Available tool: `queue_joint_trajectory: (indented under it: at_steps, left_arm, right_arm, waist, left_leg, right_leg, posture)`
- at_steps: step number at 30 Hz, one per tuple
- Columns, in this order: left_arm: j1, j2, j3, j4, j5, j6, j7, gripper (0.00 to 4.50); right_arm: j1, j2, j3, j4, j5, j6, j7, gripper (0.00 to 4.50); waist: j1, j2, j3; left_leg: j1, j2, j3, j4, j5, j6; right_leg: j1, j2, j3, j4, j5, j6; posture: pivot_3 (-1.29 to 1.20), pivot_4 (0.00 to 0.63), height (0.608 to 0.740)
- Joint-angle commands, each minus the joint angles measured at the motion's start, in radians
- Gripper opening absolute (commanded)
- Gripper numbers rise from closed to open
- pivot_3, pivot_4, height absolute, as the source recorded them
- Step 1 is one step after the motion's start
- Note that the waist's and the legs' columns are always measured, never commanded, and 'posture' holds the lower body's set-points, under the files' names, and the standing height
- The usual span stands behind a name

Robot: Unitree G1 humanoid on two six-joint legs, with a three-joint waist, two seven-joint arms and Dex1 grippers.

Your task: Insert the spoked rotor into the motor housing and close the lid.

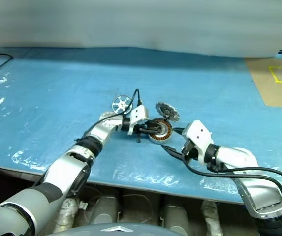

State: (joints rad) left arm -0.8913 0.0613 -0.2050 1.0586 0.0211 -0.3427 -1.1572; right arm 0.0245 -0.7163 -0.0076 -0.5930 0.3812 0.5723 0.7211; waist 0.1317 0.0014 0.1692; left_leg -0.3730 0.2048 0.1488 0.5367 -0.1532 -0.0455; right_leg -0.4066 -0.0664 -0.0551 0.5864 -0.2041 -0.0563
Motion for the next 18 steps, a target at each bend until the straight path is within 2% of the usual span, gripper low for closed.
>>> queue_joint_trajectory:
  at_steps: [1, 2, 4, 5, 8, 13, 18]
  left_arm:
    - [0.013, 0.004, -0.012, -0.013, 0.009, 0.027, -0.022, 0.72]
    - [0.014, 0.005, -0.015, -0.016, 0.011, 0.033, -0.032, 0.72]
    - [0.023, 0.011, -0.025, -0.031, 0.015, 0.042, -0.056, 1.44]
    - [0.027, 0.013, -0.027, -0.041, 0.015, 0.04, -0.06, 1.64]
    - [0.019, 0.014, -0.018, -0.039, 0.03, 0.04, 0.03, 2.59]
    - [-0.007, 0.027, 0.017, -0.029, 0.007, 0.023, 0.078, 2.59]
    - [-0.008, 0.044, 0.025, -0.047, -0.012, 0.005, 0.048, 2.59]
  right_arm:
    - [-0.016, 0.005, -0.002, -0.019, 0.001, -0.009, -0.005, 3.7]
    - [-0.018, 0.005, -0.001, -0.018, 0.001, -0.009, -0.005, 3.7]
    - [-0.021, 0.004, 0.0, -0.015, -0.003, -0.01, -0.007, 3.7]
    - [-0.023, 0.004, 0.001, -0.014, -0.003, -0.01, -0.007, 3.7]
    - [-0.026, 0.005, 0.002, -0.013, -0.005, -0.008, -0.008, 3.7]
    - [-0.027, 0.006, 0.002, -0.012, -0.004, -0.007, -0.009, 3.7]
    - [-0.033, 0.009, 0.008, -0.004, -0.006, -0.009, -0.009, 3.7]
  waist:
    - [0.0, 0.0, 0.0]
    - [0.0, 0.0, 0.0]
    - [0.0, 0.0, 0.0]
    - [-0.001, 0.0, 0.0]
    - [-0.001, 0.0, 0.0]
    - [-0.002, 0.0, 0.0]
    - [-0.003, 0.0, 0.0]
  left_leg:
    - [0.0, 0.0, 0.0, 0.0, 0.0, 0.0]
    - [0.0, 0.0, 0.0, 0.0, 0.0, 0.0]
    - [0.0, 0.0, 0.0, 0.0, 0.0, 0.0]
    - [0.001, 0.0, 0.0, 0.0, 0.0, 0.0]
    - [0.001, 0.0, 0.0, 0.0, 0.0, 0.0]
    - [0.001, 0.0, 0.0, 0.0, 0.0, 0.0]
    - [0.002, 0.0, 0.0, 0.0, 0.0, 0.0]
  right_leg:
    - [0.0, 0.0, 0.0, 0.0, 0.0, 0.0]
    - [0.0, 0.0, 0.0, 0.0, 0.0, 0.0]
    - [0.0, 0.0, 0.0, 0.0, 0.0, 0.0]
    - [0.0, 0.0, 0.0, 0.0, 0.0, 0.0]
    - [0.0, 0.0, 0.0, 0.0, 0.0, 0.0]
    - [0.001, 0.0, 0.0, 0.0, 0.0, 0.0]
    - [0.001, 0.0, 0.0, 0.0, -0.004, 0.006]
  posture:
    - [0.0, 0.15, 0.74]
    - [0.0, 0.15, 0.74]
    - [0.0, 0.15, 0.74]
    - [0.0, 0.15, 0.74]
    - [0.0, 0.15, 0.74]
    - [0.0, 0.15, 0.74]
    - [0.0, 0.15, 0.74]
